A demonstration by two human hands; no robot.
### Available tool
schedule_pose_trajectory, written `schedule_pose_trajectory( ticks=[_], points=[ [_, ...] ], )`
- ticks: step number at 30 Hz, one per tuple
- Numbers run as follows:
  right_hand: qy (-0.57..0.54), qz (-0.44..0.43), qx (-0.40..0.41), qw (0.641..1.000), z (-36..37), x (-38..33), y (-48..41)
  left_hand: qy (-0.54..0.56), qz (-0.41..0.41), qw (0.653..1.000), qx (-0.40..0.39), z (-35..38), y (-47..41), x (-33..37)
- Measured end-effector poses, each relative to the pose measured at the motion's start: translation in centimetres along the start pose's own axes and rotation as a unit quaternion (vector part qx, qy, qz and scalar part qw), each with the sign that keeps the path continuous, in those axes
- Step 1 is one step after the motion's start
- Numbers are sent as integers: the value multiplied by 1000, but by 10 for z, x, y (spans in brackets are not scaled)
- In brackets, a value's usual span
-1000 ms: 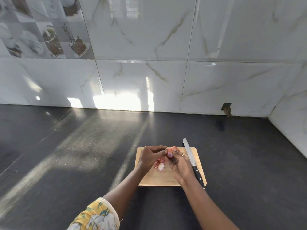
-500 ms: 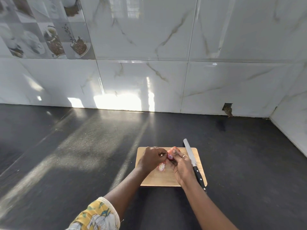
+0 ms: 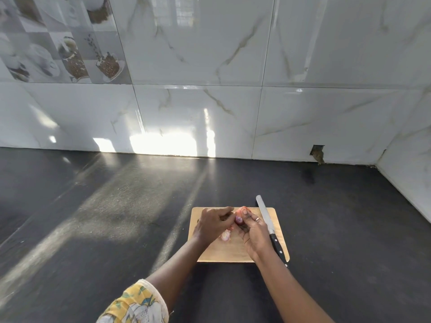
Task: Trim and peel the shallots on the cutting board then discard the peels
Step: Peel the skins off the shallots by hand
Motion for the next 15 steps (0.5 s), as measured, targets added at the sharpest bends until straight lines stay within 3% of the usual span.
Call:
schedule_pose_trajectory(
  ticks=[3, 15],
  points=[
    [-4, 1, 10, 1000, -1, 1, -2, 16, -23, 999, -39, 5, 1, -4],
    [0, 2, 14, 1000, -2, 0, -2, 67, -55, 995, -56, 6, -6, -15]
  ],
)
Point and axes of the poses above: each hand's wrist, its own y-axis away from the middle knuckle, its own z-axis out of the palm, x = y × z, the point moved 9 cm from there along -y, towards the middle knuckle, and after that the axes turned 10 degrees about x, right-handed, at the moved point
